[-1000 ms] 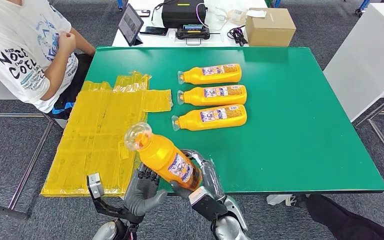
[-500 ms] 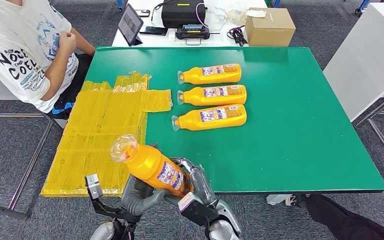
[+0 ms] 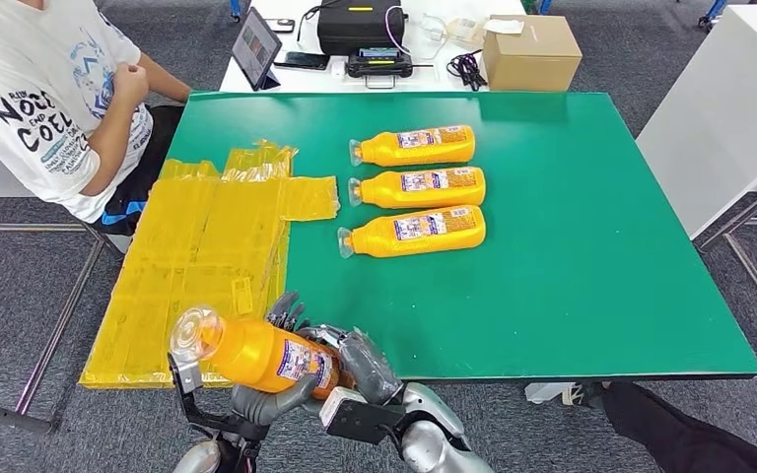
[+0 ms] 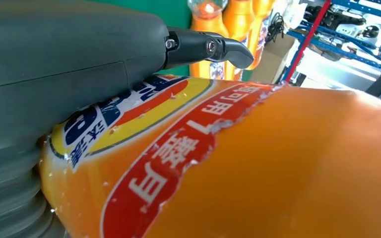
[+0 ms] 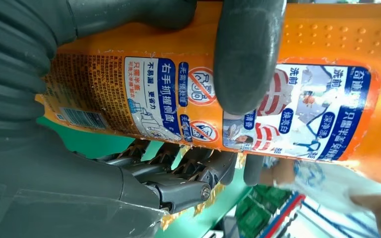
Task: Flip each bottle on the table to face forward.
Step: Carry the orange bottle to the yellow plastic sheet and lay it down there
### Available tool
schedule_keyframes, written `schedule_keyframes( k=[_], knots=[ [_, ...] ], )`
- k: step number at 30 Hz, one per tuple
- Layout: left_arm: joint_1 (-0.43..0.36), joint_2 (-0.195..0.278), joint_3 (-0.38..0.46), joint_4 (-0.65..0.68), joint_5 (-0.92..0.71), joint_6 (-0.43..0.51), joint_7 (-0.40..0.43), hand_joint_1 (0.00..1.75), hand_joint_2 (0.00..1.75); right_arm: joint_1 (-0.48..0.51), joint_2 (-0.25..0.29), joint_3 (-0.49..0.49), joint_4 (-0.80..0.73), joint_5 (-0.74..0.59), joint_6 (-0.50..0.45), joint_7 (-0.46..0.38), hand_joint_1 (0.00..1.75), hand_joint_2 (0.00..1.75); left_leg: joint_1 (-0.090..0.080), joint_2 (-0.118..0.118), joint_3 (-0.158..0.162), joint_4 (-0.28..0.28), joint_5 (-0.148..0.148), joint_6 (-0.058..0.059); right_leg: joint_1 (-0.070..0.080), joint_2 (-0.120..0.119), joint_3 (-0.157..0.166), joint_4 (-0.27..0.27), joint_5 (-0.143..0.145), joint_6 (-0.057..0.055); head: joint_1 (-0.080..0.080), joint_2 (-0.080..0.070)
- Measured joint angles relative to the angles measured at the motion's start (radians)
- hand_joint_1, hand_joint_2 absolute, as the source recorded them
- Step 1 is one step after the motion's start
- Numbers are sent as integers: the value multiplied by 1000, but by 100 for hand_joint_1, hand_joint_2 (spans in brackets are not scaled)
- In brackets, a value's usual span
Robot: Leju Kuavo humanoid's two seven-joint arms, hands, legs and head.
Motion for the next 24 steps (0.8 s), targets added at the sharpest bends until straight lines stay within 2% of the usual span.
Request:
schedule_keyframes(
  k=[2, 3, 4, 10, 11, 12, 13, 14, 15, 16, 17, 21, 24],
  knots=[
    [2, 0, 5, 7, -3, -3, -1, 130, 175, -10, -1, 6, 14, 0, 7, 0, 175, 175, 0, 0, 0, 0, 0, 0, 0, 0, 0, 0, 0, 0, 0, 0],
    [4, 0, 6, 9, -3, -5, -2, 164, 175, -14, -1, 8, 20, 0, 11, -1, 175, 175, 0, 0, 0, 0, 0, 0, 0, 0, 0, 0, 0, 0, 0, 0],
    [5, 0, 8, 10, -2, -8, -4, 175, 175, -19, -2, 11, 26, 0, 15, -1, 175, 175, 0, 0, 0, 0, 0, 0, 0, 0, 0, 0, 0, 0, 0, 0],
    [12, -2, 28, 15, 33, -26, -16, 175, 175, -43, -3, 28, 50, 0, 36, -1, 172, 175, 0, 2, 0, 0, 0, 0, 0, 0, -1, 0, 0, 0, 0, 0],
    [14, -4, 31, 15, 40, -26, -18, 175, 175, -46, -3, 30, 53, 0, 39, -1, 166, 175, 0, 2, 0, 0, 0, 0, 0, 0, -1, 0, 0, 0, 0, 0],
    [15, -6, 35, 15, 46, -26, -19, 175, 175, -49, -4, 32, 55, 0, 42, 0, 138, 175, 0, 2, 0, 0, 0, 0, 0, 1, -1, 0, 0, 0, 0, 0],
    [17, -8, 38, 14, 52, -26, -20, 175, 175, -51, -4, 33, 58, 1, 45, 0, 121, 175, 0, 3, 0, 0, 0, 0, 0, 1, -2, 0, 0, 0, 0, 0],
    [19, -10, 42, 14, 57, -26, -20, 175, 175, -54, -5, 35, 60, 1, 47, 0, 114, 175, 0, 3, 0, 0, 0, 0, 0, 1, -2, 0, 0, 0, 0, 0],
    [21, -12, 45, 13, 59, -26, -21, 175, 175, -56, -5, 37, 61, 2, 47, 1, 111, 175, 0, 3, 0, 0, 0, 0, 0, 1, -2, 0, 0, 0, 0, 0],
    [22, -14, 47, 12, 61, -26, -21, 175, 175, -58, -5, 39, 63, 3, 48, 2, 128, 175, 0, 3, 0, 0, 0, 0, 0, 1, -2, 0, 0, 0, 0, 0],
    [23, -16, 50, 10, 62, -26, -21, 175, 175, -60, -5, 41, 64, 3, 48, 4, 133, 175, 0, 3, 0, 0, 0, 0, 0, 1, -2, 0, 0, 0, 0, 0],
    [26, -18, 55, 6, 63, -23, -23, 175, 175, -68, -8, 51, 67, 9, 54, 16, 4, 175, 0, 3, 0, 0, 0, 0, 0, 1, -2, 0, 0, 0, 0, 0],
    [25, -21, 58, 0, 55, -6, -28, 175, 175, -63, -8, 57, 70, 14, 51, 24, 0, 175, 0, 3, 0, 0, 0, 0, 0, 1, -2, 0, 0, 0, 0, 0]
  ],
)
